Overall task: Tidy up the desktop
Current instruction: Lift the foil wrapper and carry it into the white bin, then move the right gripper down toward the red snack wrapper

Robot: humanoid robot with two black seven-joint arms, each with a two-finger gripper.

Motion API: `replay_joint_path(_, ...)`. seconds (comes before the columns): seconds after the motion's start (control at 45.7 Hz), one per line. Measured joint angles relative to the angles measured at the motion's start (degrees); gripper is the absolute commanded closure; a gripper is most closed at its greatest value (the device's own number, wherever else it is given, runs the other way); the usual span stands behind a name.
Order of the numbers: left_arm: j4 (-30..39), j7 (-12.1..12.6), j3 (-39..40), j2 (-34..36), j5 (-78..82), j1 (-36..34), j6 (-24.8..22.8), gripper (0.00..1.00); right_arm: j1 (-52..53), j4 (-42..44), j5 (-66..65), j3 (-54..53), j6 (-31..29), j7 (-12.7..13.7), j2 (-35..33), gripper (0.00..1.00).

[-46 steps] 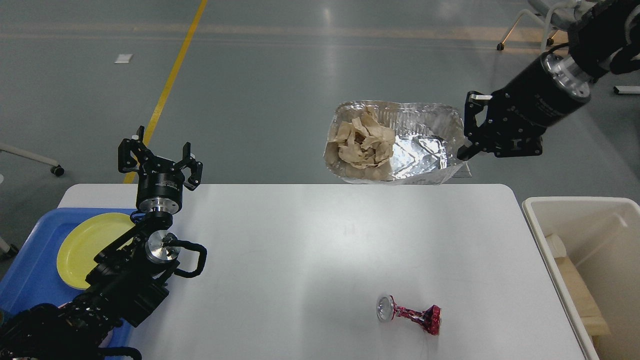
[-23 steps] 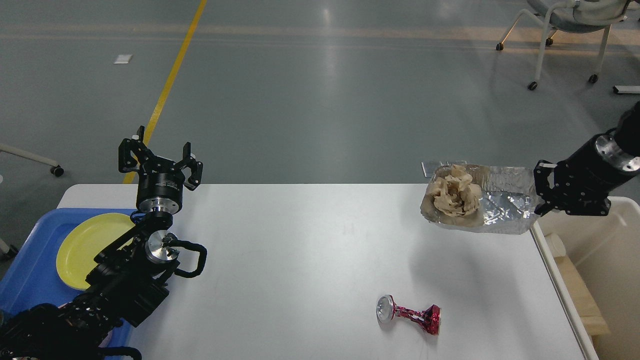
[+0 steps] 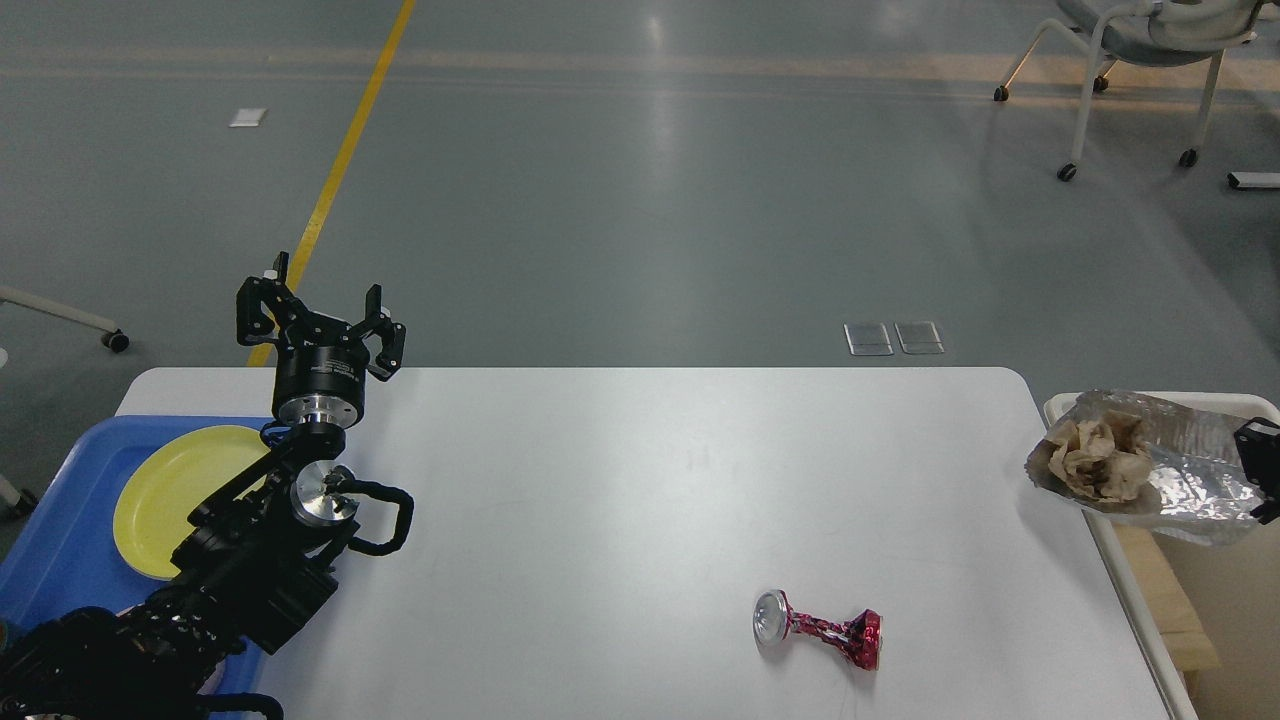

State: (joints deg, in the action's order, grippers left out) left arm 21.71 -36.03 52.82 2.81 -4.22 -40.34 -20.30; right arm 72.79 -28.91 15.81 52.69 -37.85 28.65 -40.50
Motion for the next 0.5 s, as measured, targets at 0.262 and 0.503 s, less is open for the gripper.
replay_joint_path(0.262, 0.00, 0.00, 0.00, 0.00, 0.00, 0.00, 0.00, 0.00, -2.99, 0.00, -0.03, 0.22, 8.64, 0.01, -3.06, 1.00)
replay_joint_path(0.503, 0.00, 0.00, 0.00, 0.00, 0.00, 0.00, 0.00, 0.00, -5.46, -0.58, -2.25, -0.37, 22.20, -0.03, -2.37, 0.32)
